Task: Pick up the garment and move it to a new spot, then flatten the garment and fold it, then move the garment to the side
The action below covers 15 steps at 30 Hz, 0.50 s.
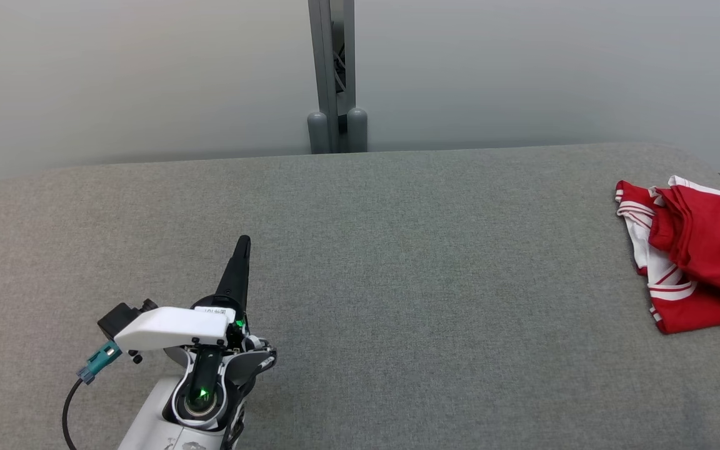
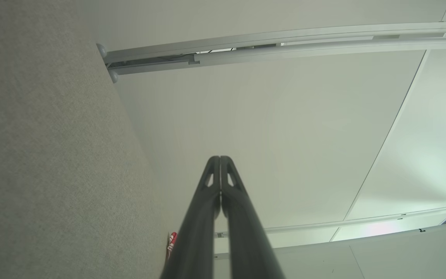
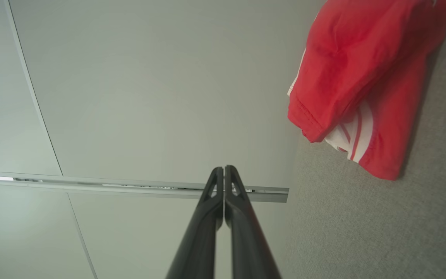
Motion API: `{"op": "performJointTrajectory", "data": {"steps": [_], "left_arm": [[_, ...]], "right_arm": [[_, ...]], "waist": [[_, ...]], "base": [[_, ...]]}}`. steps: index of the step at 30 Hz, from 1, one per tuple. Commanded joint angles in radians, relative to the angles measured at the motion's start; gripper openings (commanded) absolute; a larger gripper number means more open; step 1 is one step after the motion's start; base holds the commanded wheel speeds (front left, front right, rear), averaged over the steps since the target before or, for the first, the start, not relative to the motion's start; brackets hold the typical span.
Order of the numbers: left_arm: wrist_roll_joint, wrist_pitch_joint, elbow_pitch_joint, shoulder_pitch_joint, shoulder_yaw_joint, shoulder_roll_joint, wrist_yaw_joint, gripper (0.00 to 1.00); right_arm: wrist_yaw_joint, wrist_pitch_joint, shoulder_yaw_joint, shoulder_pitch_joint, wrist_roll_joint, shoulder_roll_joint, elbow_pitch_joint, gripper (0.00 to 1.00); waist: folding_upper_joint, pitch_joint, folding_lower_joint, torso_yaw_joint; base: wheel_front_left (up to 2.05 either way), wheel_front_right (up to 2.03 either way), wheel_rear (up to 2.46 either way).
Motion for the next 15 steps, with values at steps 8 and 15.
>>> {"op": "performJointTrajectory", "data": {"steps": [8,15], "left_arm": [[0.002,0.003,0.000,-0.012,0.001,0.006,-0.004,0.00],[0.002,0.003,0.000,-0.012,0.001,0.006,-0.004,0.00]], "right_arm": [[0.000,0.001,-0.002,-0.005,0.005,-0.009,0.003,0.00],[0.000,0.001,-0.002,-0.005,0.005,-0.009,0.003,0.00]], "waist": [[0.0000,0.000,0.0000,0.000],[0.0000,0.000,0.0000,0.000]], "base": [[0.00,0.00,0.00],[0.00,0.00,0.00]]}}
